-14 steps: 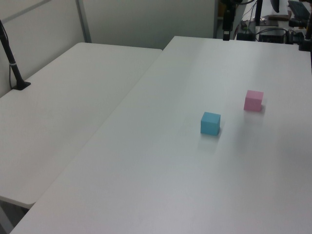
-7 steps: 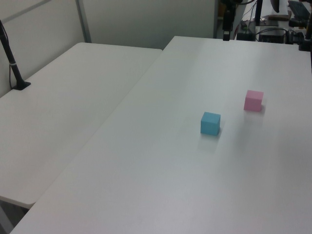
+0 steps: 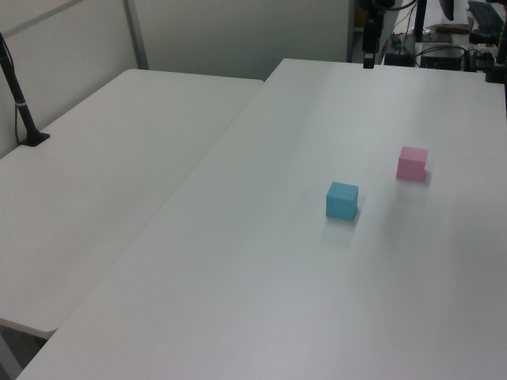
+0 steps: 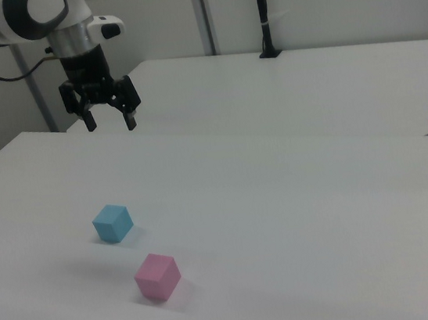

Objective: Put blue cube on pink cube
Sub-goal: 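Move the open gripper over the light-blue cube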

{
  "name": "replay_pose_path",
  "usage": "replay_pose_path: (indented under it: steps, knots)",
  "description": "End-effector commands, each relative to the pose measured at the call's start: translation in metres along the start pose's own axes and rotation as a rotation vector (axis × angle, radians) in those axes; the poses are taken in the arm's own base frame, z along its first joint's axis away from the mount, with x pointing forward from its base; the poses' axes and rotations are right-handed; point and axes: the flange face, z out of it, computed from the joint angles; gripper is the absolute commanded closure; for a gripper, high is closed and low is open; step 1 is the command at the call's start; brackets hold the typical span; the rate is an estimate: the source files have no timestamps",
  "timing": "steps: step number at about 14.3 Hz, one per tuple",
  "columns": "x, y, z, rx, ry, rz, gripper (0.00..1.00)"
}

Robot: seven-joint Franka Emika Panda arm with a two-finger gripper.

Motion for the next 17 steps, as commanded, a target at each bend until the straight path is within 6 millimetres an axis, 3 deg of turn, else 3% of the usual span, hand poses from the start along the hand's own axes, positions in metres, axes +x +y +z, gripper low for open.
replay_pose_path:
  steps: [1,5,7,13,17]
  knots:
    - [-0.019,-0.004,0.009,-0.008,-0.028,0.000,0.00]
    - [-0.041,-0.018,0.027,-0.006,0.036,-0.010,0.00]
    - [-0.041,-0.036,0.041,-0.005,0.025,-0.017,0.00]
    - [-0.035,-0.091,0.107,0.000,0.081,0.065,0.00]
    - [-0.024,-0.106,0.138,0.004,0.068,0.081,0.00]
